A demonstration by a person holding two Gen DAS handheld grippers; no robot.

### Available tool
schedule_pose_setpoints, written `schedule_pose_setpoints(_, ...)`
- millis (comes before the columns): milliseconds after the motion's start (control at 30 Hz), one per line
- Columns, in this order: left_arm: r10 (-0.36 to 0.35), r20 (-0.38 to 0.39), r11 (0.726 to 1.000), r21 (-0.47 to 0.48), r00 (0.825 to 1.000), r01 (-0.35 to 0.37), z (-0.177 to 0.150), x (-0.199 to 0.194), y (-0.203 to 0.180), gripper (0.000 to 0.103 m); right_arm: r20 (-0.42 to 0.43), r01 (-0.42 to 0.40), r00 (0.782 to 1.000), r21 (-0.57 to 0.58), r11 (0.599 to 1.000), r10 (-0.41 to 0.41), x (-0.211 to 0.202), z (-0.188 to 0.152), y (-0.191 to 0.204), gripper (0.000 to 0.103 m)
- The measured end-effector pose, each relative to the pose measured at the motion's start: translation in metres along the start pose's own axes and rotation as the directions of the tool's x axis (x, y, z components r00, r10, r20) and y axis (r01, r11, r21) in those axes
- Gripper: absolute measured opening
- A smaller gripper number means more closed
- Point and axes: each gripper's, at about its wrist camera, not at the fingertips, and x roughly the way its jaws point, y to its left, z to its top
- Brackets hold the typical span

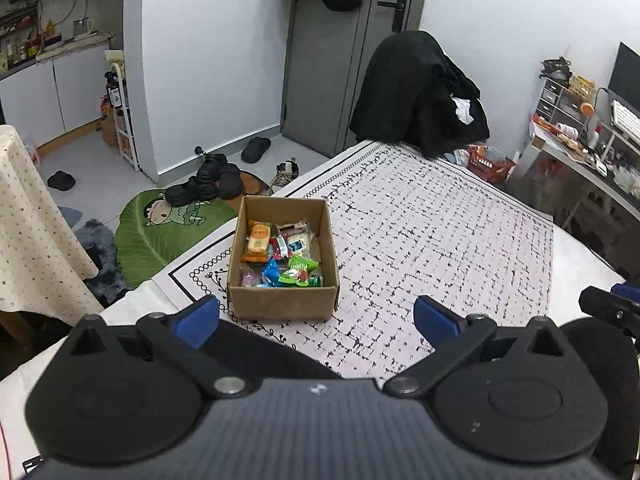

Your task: Organize snacks

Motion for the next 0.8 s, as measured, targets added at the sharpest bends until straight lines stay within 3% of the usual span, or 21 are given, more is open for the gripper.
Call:
schedule_pose_setpoints(233,0.002,-0.003,0.999,0.041,1.0,-0.002,-0.0078,-0.0028,-0.0027,0.103,-0.013,0.002,1.0,0.0,1.0,-0.002,-0.0018,-0.0041,0.0039,0.103)
schedule_pose_setpoints(800,-0.001,-0.006,1.0,0.029,1.0,0.001,-0.008,-0.0038,-0.0001,0.103,-0.025,-0.004,1.0,-0.001,1.0,0.004,0.0018,-0.0052,0.0092,0.103)
